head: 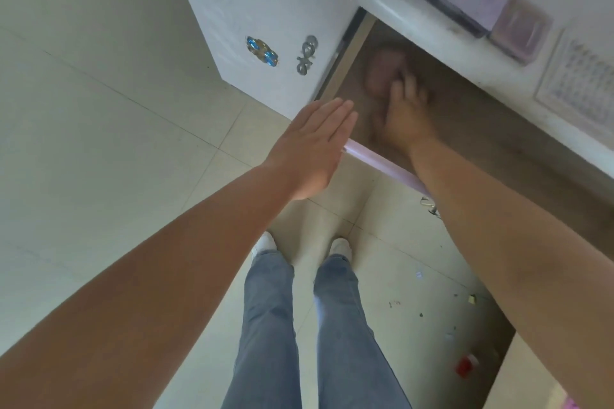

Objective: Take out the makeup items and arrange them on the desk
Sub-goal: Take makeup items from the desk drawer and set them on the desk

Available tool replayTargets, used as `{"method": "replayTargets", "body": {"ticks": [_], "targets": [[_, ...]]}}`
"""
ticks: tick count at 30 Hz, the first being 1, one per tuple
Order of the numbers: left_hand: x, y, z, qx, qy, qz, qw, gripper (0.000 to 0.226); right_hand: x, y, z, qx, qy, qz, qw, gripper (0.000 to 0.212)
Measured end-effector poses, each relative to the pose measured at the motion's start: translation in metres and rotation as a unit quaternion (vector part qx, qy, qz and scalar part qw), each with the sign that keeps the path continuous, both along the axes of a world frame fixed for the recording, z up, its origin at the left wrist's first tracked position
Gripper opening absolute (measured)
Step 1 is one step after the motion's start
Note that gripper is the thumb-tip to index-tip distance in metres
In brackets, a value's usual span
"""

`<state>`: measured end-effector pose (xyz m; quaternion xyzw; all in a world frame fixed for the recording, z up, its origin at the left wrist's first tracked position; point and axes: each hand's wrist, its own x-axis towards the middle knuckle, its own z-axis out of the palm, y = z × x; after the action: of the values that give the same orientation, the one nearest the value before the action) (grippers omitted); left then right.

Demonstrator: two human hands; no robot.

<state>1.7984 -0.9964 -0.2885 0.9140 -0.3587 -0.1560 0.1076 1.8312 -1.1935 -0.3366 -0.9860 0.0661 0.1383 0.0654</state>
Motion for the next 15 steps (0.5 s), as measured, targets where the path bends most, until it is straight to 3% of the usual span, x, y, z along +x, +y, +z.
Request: {"method": "replayTargets", "body": {"ticks": [5,8,12,15], "targets": [[-0.002,0.001,0.006,0.020,0.028,0.012,0.999,0.057,-0.002,-0.014,0.017,-0.097,0.054,0.109,0.988,0.044],[0.000,0.001,0.008,0.027,0.038,0.009,0.999,0.057,0.013,-0.015,0.019,-0.097,0.104,0.123,0.982,0.056],[-0.002,-0.002,0.011,0.045,0.048,0.017,0.998,0.057,0.003,-0.012,0.014,-0.053,0.142,0.050,0.987,0.075],[0.000,-0.003,0.014,0.076,0.060,0.007,0.995,0.061,-0.021,-0.018,0.025,0.033,0.143,-0.051,0.988,0.075]]}}
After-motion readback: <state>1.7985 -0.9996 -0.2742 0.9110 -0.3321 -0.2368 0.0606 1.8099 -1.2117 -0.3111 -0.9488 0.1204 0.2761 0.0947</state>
